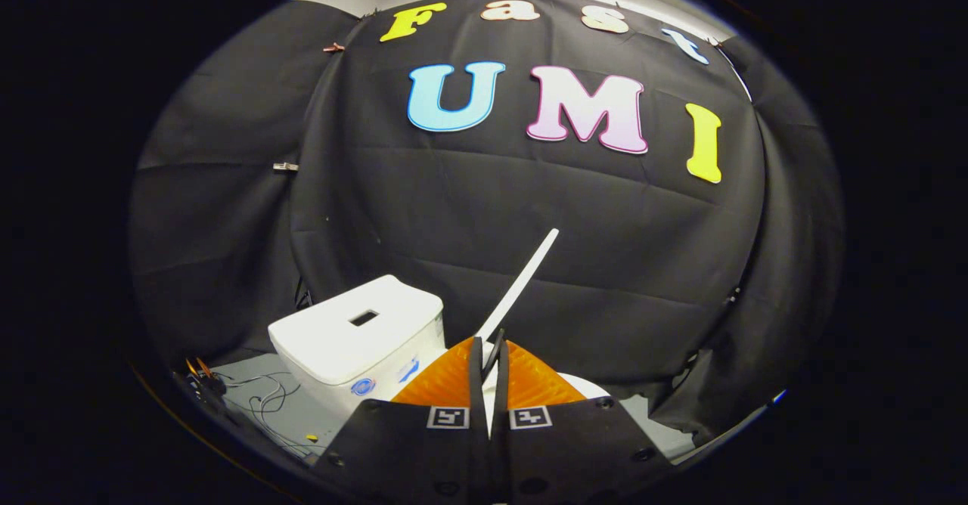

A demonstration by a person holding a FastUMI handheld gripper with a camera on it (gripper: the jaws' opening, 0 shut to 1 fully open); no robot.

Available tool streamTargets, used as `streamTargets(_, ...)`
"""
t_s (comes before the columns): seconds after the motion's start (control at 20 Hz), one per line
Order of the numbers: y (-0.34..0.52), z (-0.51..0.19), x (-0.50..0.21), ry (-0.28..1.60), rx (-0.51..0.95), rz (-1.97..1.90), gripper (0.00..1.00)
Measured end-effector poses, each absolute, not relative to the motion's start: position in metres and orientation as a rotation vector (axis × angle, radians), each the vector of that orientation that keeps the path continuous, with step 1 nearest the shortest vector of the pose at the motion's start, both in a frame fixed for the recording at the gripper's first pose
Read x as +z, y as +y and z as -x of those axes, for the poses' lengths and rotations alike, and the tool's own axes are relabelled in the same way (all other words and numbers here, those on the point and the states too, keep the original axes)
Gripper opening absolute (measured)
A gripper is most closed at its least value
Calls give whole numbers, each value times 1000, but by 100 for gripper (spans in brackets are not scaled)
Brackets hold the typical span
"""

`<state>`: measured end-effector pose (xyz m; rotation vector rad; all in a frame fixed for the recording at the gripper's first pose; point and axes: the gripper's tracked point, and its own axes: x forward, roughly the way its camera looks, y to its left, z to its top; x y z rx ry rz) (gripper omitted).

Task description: Open the toilet lid.

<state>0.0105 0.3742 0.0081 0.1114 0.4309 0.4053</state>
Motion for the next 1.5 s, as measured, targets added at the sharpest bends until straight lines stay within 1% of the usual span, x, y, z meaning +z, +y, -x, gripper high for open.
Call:
streamTargets(0.65, 454, -8, 39, 350, 515, -106, 5)
streamTargets(1.05, 518, -3, 55, 302, 612, -100, 5)
streamTargets(1.3, 548, -2, 59, 313, 676, -105, 5)
streamTargets(1.4, 555, 0, 58, 326, 691, -112, 5)
streamTargets(1.5, 567, 5, 59, 327, 740, -119, 10)
